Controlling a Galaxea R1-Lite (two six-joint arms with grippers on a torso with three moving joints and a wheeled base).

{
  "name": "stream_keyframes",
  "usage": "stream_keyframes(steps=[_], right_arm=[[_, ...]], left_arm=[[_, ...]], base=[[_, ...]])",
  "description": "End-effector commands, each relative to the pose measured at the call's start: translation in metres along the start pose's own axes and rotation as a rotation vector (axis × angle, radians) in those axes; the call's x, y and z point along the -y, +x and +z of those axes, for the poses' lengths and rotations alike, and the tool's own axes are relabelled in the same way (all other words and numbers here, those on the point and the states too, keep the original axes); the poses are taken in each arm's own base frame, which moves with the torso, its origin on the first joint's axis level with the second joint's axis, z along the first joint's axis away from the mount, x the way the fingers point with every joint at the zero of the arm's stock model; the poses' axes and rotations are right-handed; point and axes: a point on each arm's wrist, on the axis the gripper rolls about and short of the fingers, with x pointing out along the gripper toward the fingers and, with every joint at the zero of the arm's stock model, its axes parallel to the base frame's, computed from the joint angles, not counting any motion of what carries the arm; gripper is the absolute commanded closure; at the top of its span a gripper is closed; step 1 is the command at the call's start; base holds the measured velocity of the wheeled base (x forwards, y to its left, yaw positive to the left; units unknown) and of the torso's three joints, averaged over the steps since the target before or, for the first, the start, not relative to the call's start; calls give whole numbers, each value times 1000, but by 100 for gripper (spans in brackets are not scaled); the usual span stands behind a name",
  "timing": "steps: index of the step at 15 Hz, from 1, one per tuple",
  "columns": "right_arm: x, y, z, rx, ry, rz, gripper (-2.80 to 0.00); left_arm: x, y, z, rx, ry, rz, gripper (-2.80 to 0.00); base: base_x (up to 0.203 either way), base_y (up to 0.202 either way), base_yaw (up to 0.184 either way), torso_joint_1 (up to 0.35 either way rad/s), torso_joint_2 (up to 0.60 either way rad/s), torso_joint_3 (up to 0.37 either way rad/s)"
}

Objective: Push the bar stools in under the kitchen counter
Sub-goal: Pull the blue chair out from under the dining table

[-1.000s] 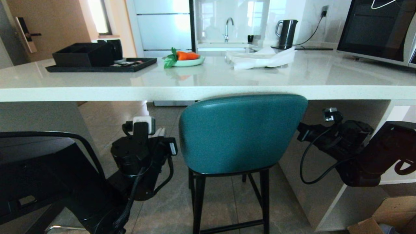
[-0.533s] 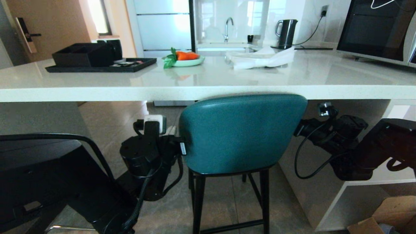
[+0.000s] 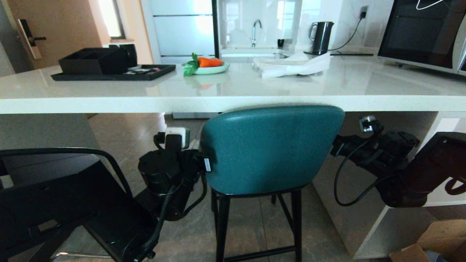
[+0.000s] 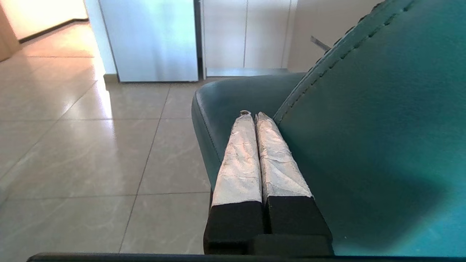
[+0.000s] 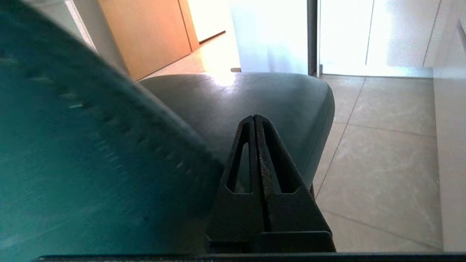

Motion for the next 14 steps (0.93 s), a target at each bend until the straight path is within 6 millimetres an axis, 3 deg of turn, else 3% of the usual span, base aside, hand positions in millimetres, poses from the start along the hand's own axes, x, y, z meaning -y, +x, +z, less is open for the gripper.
stream_keyframes(steps=[1, 4, 7, 11, 14], right_arm=[[-16, -6, 15, 12, -9, 35, 0], [-35, -13, 28, 14, -9, 62, 0], [-67, -18, 39, 10, -3, 125, 0], [-103, -28, 45, -9, 7, 198, 0], [-119, -34, 48, -13, -1, 231, 0]], left_arm=[[1, -2, 1, 2, -2, -18, 0], [-2, -6, 10, 19, -9, -37, 0], [-4, -10, 19, 37, -19, -43, 0], [-8, -18, 24, 37, -18, -53, 0], [-8, -20, 30, 50, -25, -55, 0]], base=[[0, 0, 0, 0, 0, 0], [0, 0, 0, 0, 0, 0], [0, 0, 0, 0, 0, 0], [0, 0, 0, 0, 0, 0], [0, 0, 0, 0, 0, 0]])
